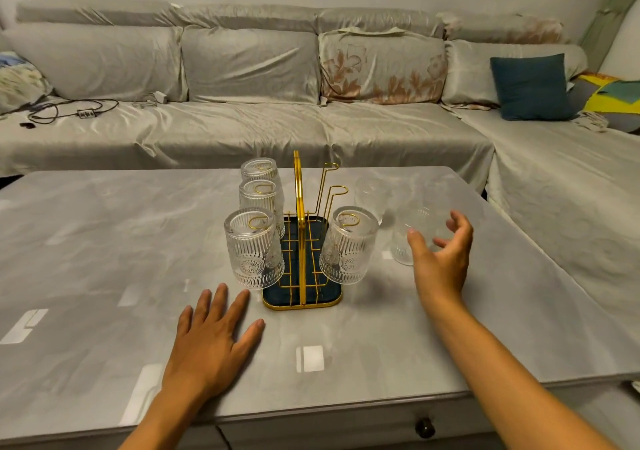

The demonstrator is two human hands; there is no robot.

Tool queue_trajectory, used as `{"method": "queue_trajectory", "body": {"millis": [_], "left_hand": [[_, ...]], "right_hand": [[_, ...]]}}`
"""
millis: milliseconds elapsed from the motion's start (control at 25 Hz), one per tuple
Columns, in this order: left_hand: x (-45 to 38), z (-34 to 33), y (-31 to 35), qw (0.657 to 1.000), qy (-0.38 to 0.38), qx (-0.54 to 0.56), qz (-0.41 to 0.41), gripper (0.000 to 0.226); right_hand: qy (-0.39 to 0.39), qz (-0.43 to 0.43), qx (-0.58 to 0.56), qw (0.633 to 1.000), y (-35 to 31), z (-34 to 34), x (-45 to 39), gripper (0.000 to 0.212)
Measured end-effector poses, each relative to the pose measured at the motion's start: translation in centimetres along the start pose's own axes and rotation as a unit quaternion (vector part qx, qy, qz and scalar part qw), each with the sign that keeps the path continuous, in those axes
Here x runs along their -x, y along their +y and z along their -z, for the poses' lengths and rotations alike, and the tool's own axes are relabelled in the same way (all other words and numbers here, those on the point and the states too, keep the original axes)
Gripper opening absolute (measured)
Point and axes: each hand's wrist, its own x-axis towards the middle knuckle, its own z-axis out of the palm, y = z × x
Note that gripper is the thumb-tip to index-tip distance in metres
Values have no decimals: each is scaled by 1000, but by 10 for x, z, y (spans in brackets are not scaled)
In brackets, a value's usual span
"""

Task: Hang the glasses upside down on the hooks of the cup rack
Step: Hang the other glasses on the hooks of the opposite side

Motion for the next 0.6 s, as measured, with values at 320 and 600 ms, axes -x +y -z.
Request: {"method": "queue_trajectory", "body": {"millis": [320,600], "left_hand": [[1,2,3,1000,-4,6,9,76],[1,4,4,997,5,-9,77,94]], "right_hand": [[-137,-134,47,980,63,-24,-47,94],[-158,-18,57,986,15,7,-72,87]]}}
